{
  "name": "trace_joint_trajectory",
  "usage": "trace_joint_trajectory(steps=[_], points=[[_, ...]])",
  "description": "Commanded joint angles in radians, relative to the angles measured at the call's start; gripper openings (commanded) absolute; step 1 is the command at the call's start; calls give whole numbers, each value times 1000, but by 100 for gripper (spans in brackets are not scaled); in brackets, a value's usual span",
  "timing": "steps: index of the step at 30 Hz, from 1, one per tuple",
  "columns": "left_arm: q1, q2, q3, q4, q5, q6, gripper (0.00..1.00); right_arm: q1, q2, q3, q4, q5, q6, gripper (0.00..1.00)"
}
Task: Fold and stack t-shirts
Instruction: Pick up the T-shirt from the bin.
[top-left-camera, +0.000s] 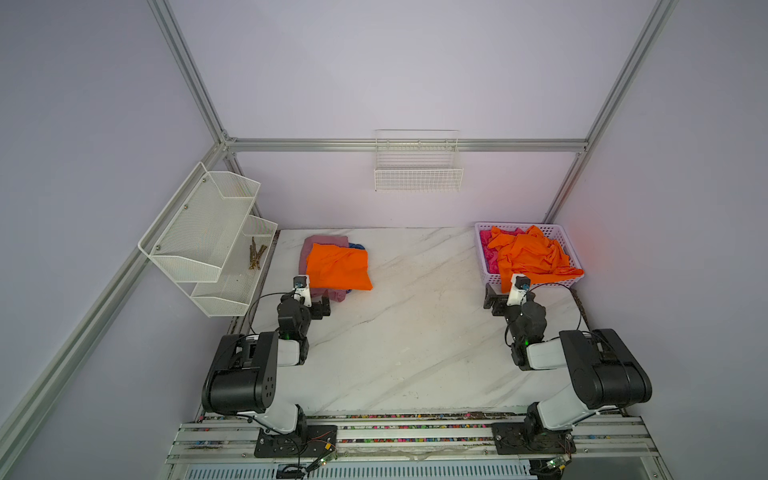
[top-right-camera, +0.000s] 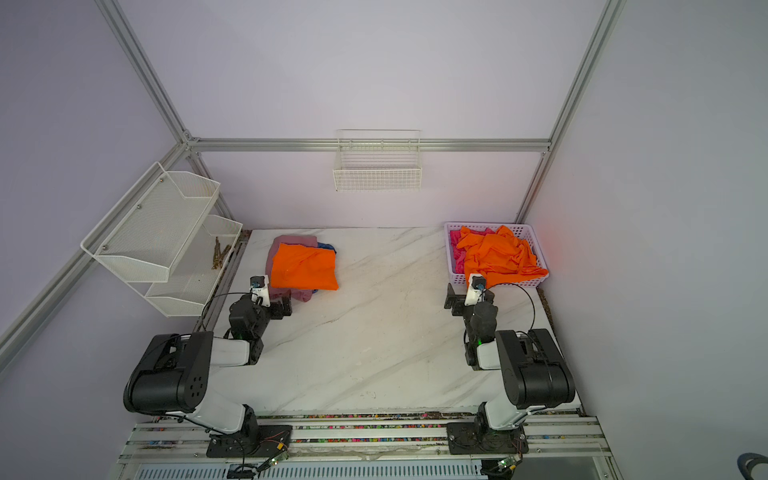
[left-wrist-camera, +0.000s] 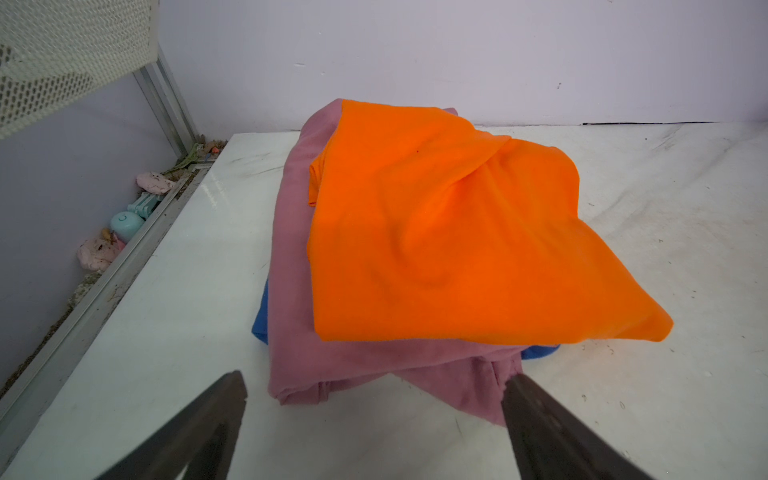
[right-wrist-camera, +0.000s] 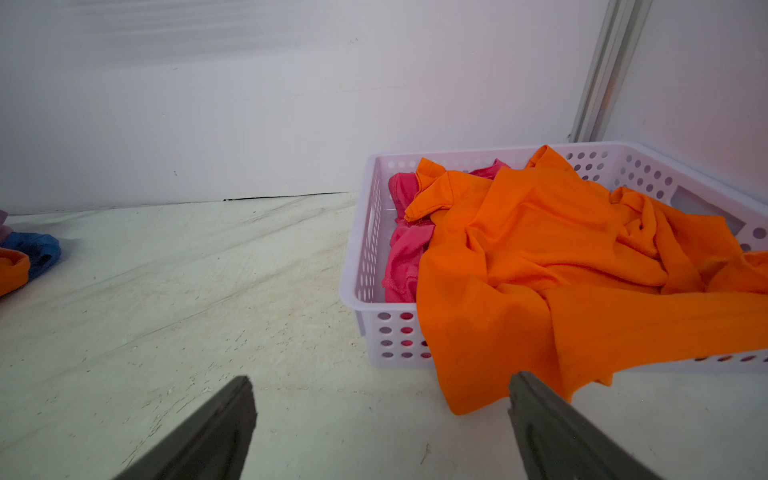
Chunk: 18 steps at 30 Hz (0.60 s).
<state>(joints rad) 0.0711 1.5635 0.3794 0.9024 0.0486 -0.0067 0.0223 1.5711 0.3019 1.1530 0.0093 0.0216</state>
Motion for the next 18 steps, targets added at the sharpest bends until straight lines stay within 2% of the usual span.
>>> trace_joint_trajectory(steps=[1,3,5,7,8,11,13,18], points=[[2,-2,-1,30,5,7,100,-2,5,-8,19,4,3,99],[3,-2,-2,30,5,7,100,-2,0,-18,39,14,12,99],[2,-2,-1,30,5,7,100,-4,-117,-27,-29,40,24,99],[2,-2,-1,30,5,7,100,-5,-273,29,-303,5,-1,99],[2,-1,-2,29,5,6,100,-5,-293,50,-375,1,20,99],[2,-2,0,29,5,7,100,-5,-249,26,-343,40,87,99],[2,-2,-2,29,5,7,100,-7,-206,-13,-194,50,89,99],[3,-2,-1,30,5,7,100,-7,-177,61,-311,43,81,99]])
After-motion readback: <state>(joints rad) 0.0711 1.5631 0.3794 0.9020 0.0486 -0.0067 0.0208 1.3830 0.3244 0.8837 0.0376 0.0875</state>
